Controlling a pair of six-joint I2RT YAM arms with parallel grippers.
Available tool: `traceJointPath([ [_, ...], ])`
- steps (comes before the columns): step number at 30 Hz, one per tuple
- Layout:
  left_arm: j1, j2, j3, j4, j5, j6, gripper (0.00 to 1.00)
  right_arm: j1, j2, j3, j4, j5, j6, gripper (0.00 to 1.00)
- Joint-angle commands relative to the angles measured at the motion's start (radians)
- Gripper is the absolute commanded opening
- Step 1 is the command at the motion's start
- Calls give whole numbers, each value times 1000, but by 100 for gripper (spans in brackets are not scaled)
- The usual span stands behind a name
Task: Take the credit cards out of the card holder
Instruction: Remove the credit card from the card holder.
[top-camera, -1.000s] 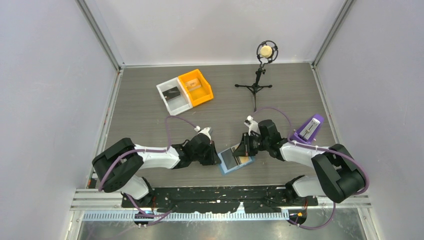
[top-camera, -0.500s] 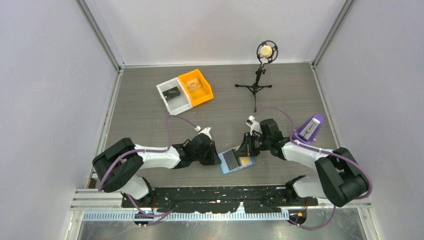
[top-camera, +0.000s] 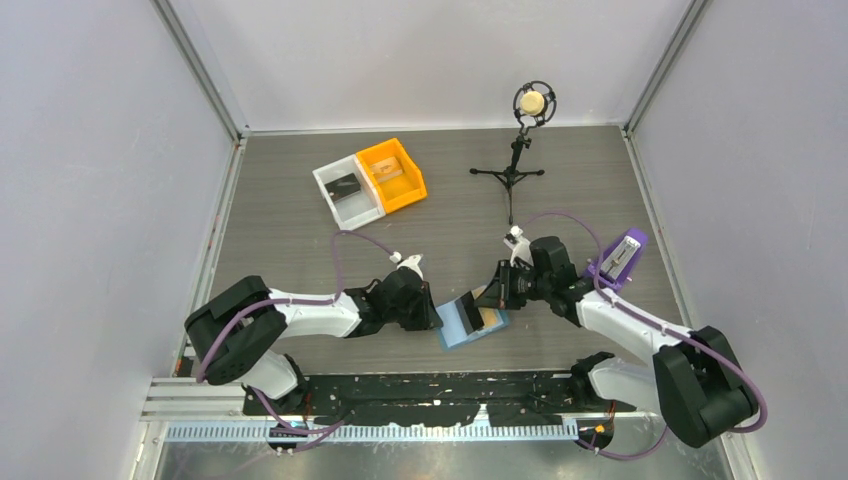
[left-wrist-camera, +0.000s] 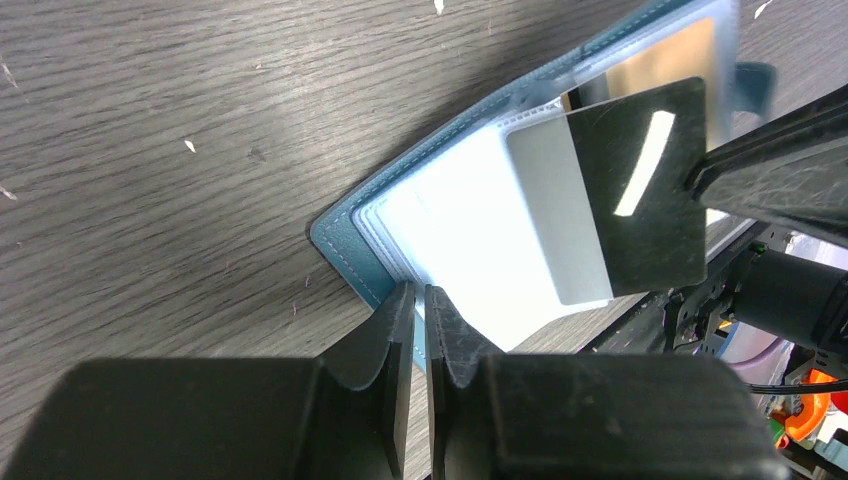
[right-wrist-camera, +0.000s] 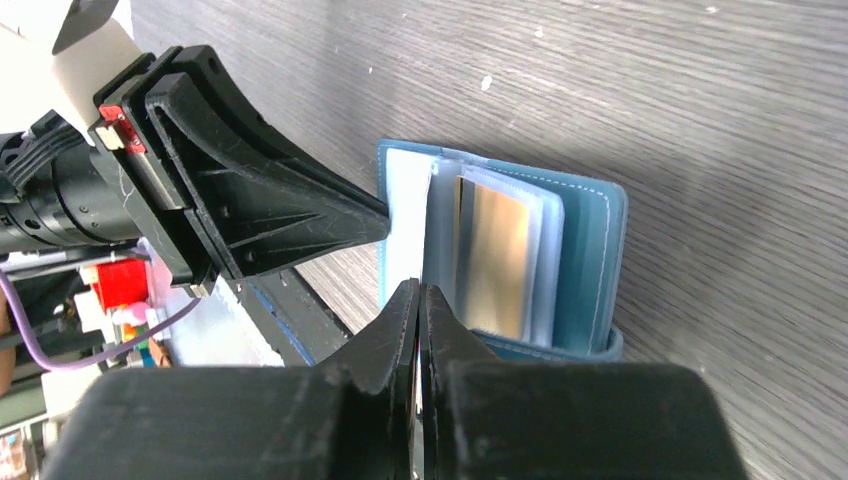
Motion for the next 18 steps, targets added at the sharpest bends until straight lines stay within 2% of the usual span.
traceJointPath([
  [1, 1, 16, -27, -134, -85, 42, 12, -23, -66, 25, -53, 71, 10, 5],
  [6, 1, -28, -30, -129, -65, 44, 17, -27, -107, 39, -97, 97, 17, 5],
  [10, 0, -94, -13, -134, -50, 63, 28, -27, -150, 45, -104, 109, 43, 5],
  [14, -7, -156, 43, -210, -68, 156, 39, -27, -178, 48, -106, 108, 92, 5],
  [18, -21, -213, 85, -236, -119, 244, 45, -27, -214, 39, -87, 98, 183, 5],
])
